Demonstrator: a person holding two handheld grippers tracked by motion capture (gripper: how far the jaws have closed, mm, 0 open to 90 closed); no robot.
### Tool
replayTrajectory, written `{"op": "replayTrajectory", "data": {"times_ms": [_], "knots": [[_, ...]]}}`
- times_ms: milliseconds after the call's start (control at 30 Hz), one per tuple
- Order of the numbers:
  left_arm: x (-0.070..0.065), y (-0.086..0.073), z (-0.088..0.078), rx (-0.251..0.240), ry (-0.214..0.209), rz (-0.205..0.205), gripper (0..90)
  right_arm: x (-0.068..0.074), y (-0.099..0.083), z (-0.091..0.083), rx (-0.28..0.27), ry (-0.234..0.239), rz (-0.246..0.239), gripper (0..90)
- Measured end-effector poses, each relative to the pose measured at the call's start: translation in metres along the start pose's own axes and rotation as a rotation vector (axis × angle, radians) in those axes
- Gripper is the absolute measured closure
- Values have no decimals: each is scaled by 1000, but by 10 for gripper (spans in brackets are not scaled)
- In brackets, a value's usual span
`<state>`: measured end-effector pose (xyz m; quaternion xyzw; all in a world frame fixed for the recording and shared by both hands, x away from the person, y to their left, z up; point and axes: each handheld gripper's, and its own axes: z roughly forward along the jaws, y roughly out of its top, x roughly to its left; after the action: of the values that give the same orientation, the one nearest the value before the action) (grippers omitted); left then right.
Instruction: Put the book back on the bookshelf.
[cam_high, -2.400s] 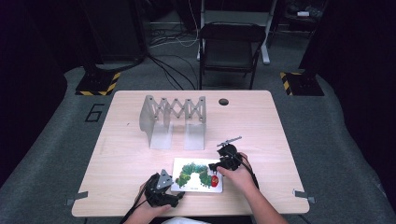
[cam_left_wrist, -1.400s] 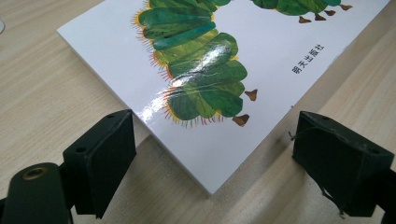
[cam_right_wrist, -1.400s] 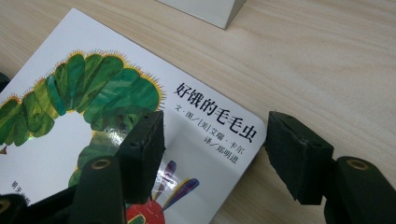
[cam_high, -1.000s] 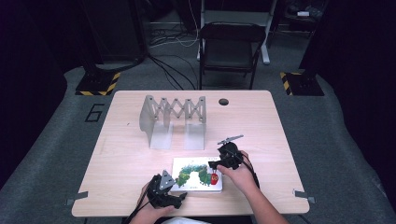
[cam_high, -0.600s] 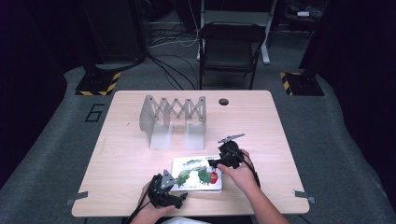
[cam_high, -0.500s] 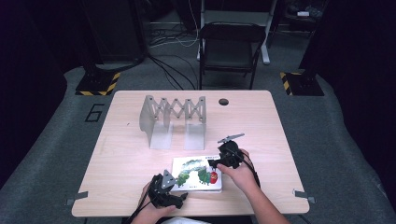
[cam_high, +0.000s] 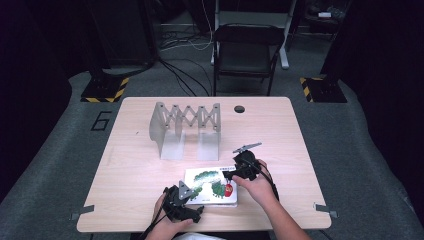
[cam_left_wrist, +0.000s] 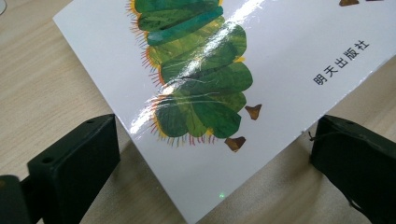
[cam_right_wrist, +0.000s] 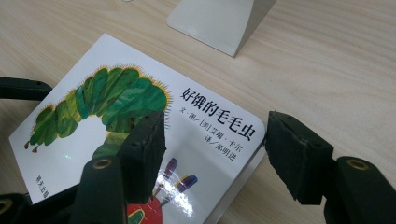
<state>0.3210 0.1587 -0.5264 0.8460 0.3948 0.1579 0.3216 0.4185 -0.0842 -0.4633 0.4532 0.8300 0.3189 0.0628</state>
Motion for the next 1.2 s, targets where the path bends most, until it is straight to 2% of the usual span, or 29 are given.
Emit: {"op": "replayTrajectory", "data": {"times_ms": [67,200,600,833,900,1000,1100,1200], "knots": [[0,1,1,3,7,-7,0,0,1,-1,-7,1,-11,379],[2,2,1,14,19,-32,0,3,3,-2,-12,18,-4,381],[5,4,2,24,24,-29,0,7,6,-6,-21,18,-15,382],[7,3,2,12,31,-30,0,9,7,-7,-28,20,-3,383],[6,2,2,0,27,-43,0,9,8,-7,-28,24,-5,383],[7,1,1,-7,24,-26,0,8,7,-6,-30,19,-4,383],[7,-1,2,-17,23,-35,0,6,6,-5,-24,22,-7,385],[9,0,2,-17,20,-30,3,3,5,-3,-21,31,14,392]]}}
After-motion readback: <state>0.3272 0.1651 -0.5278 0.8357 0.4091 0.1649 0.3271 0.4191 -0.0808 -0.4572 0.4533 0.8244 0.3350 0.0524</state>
